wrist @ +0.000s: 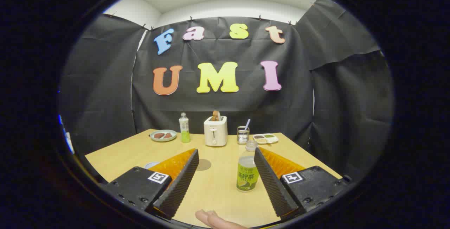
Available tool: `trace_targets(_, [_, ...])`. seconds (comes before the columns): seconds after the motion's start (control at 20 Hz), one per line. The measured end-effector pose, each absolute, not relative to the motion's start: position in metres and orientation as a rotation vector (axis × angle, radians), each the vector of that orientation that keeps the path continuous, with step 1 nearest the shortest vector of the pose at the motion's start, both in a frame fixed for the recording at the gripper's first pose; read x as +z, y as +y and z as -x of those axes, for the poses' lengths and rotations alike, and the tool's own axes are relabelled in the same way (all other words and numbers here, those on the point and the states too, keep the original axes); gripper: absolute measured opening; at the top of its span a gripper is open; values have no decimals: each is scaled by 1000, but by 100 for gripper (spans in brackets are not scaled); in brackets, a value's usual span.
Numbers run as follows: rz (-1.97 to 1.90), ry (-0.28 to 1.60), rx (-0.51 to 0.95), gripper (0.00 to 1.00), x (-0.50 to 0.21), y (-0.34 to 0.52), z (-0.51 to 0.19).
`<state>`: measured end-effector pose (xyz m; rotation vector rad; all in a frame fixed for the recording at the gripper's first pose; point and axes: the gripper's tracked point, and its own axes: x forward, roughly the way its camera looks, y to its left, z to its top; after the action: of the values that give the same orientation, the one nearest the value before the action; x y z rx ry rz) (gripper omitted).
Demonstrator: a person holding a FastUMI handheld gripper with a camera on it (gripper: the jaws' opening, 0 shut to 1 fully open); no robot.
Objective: Take the bottle from table, then pour the juice into the cup, finally place the bottle on the coaster
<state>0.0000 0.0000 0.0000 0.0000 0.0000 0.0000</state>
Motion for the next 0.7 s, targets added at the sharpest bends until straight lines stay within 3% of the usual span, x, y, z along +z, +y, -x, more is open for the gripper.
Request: trace_targets(0.7, [-2, 23, -1, 100, -13, -2, -4])
